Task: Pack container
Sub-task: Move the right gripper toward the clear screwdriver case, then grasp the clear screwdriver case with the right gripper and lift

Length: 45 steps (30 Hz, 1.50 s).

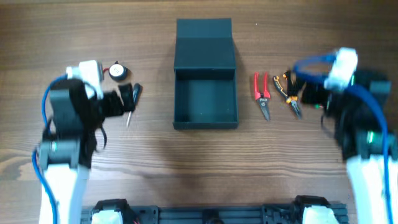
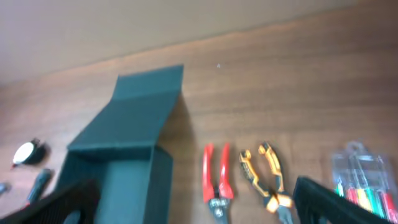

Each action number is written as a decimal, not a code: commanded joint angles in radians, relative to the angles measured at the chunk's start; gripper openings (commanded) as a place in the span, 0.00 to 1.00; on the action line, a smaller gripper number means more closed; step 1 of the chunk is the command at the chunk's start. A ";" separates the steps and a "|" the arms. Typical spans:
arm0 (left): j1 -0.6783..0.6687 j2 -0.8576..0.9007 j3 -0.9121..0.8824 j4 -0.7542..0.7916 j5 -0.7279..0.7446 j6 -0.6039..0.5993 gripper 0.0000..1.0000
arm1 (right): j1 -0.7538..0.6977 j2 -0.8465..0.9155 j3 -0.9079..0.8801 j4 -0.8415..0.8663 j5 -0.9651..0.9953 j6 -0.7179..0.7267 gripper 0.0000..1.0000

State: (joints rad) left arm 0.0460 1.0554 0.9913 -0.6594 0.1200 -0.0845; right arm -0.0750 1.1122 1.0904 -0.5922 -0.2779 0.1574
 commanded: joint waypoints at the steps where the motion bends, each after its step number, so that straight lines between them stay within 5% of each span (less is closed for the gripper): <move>1: -0.004 0.174 0.123 -0.008 -0.002 0.028 1.00 | -0.003 0.179 0.192 -0.033 -0.135 -0.028 1.00; 6: -0.004 0.269 0.132 0.011 -0.019 0.029 1.00 | -0.081 0.301 0.266 -0.024 -0.038 -0.009 1.00; 13: -0.004 0.288 0.132 0.003 -0.066 0.028 1.00 | -0.283 0.455 0.265 -0.129 0.069 -0.206 0.99; 21: -0.004 0.288 0.132 0.003 -0.066 0.028 1.00 | -0.289 0.686 0.265 -0.175 0.177 -0.444 0.96; 28: -0.004 0.288 0.132 0.003 -0.066 0.028 1.00 | -0.289 0.832 0.263 -0.143 0.423 -0.407 0.96; 41: -0.004 0.288 0.132 0.003 -0.066 0.028 1.00 | -0.282 0.926 0.257 -0.129 0.306 -0.312 0.97; 45: -0.004 0.288 0.132 0.003 -0.066 0.028 1.00 | -0.282 0.926 0.257 -0.097 0.231 -0.302 0.88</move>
State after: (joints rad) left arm 0.0460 1.3411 1.1019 -0.6559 0.0639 -0.0723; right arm -0.3626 2.0144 1.3380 -0.6979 0.0116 -0.1684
